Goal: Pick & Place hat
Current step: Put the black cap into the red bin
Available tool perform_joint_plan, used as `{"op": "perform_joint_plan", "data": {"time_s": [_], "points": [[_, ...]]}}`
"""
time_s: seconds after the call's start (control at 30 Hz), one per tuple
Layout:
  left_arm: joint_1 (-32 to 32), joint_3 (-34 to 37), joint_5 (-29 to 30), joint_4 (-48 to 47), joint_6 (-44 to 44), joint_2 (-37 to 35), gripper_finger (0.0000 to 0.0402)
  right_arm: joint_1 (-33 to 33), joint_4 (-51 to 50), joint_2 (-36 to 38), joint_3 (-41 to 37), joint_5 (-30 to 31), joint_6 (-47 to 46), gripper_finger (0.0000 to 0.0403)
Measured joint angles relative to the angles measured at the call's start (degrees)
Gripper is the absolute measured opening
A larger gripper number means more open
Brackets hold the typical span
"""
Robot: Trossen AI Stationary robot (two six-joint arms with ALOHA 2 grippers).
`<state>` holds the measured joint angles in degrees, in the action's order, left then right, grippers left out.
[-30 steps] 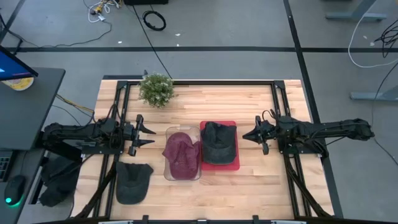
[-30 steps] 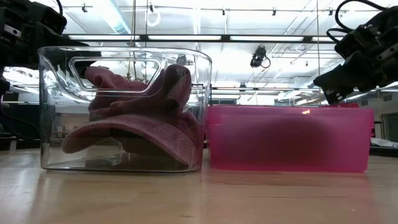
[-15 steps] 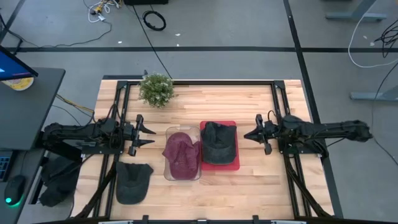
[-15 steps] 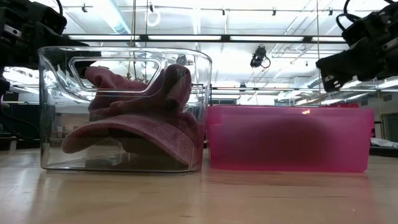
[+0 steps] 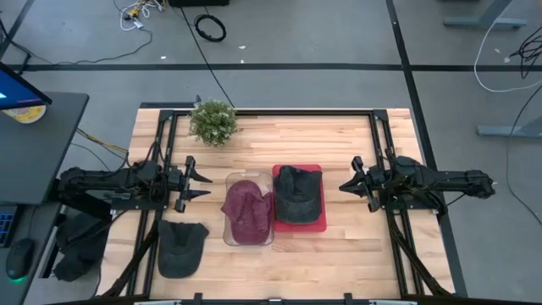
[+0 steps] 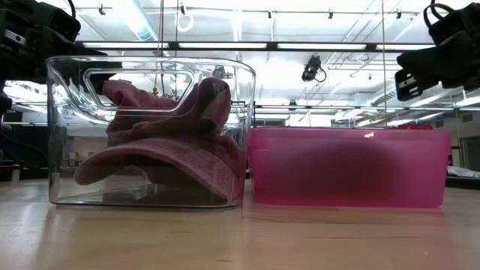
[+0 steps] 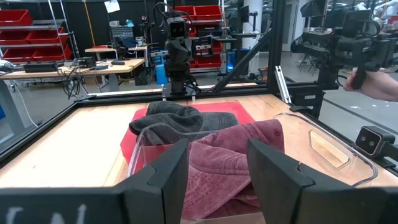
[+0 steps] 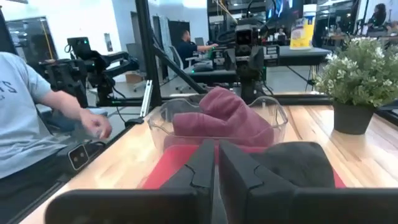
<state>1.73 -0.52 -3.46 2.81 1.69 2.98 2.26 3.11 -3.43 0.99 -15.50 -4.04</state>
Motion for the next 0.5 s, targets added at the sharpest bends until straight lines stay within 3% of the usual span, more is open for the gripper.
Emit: {"op": "perform_joint_plan", "data": {"time_s": [0.33, 0.5], "points": [[0.01, -0.01, -0.01, 0.2, -0.17, 0.0, 0.0167, 0.0, -0.01, -0.36, 0.0, -0.01, 0.05, 0.0027], [0.01, 0.01, -0.03, 6.12, -1.07, -0.02, 0.0167, 0.0, -0.01, -0.36, 0.0, -0.01, 0.05, 0.0027]]}}
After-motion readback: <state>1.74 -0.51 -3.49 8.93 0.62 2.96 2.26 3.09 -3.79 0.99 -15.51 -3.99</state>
